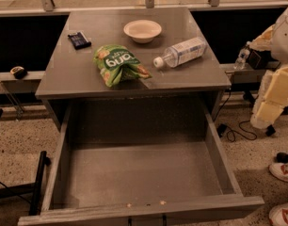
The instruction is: Place green rice chip bag into top drawer
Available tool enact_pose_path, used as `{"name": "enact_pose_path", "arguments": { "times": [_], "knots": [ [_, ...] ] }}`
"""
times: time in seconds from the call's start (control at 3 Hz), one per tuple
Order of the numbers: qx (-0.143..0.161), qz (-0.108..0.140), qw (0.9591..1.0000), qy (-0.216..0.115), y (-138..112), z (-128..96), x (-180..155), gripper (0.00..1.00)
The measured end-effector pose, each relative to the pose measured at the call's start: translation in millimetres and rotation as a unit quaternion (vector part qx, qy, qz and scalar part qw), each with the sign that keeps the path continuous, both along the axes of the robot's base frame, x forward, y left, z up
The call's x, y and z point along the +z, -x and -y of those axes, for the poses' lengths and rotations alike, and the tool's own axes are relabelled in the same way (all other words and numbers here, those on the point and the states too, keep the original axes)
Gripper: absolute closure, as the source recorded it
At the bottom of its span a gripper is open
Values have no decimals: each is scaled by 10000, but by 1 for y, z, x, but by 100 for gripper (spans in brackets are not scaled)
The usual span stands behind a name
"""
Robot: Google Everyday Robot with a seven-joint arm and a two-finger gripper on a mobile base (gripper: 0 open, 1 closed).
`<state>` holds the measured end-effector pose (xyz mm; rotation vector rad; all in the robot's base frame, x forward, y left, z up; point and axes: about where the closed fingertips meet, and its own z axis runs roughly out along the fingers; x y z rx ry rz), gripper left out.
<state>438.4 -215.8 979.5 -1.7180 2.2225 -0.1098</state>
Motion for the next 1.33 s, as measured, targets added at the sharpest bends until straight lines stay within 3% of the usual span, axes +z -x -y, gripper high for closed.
{"name": "enact_pose_path", "arguments": {
  "times": [0.33, 0.67, 1.0, 1.33],
  "knots": [
    [3, 11, 10000, 1, -1, -1, 1, 0],
    [305, 161, 9994, 75, -27, -37, 9, 0],
    [718, 101, 9973, 136, -61, -102, -5, 0],
    [718, 101, 9973, 136, -61, -102, -5, 0]
  ]
}}
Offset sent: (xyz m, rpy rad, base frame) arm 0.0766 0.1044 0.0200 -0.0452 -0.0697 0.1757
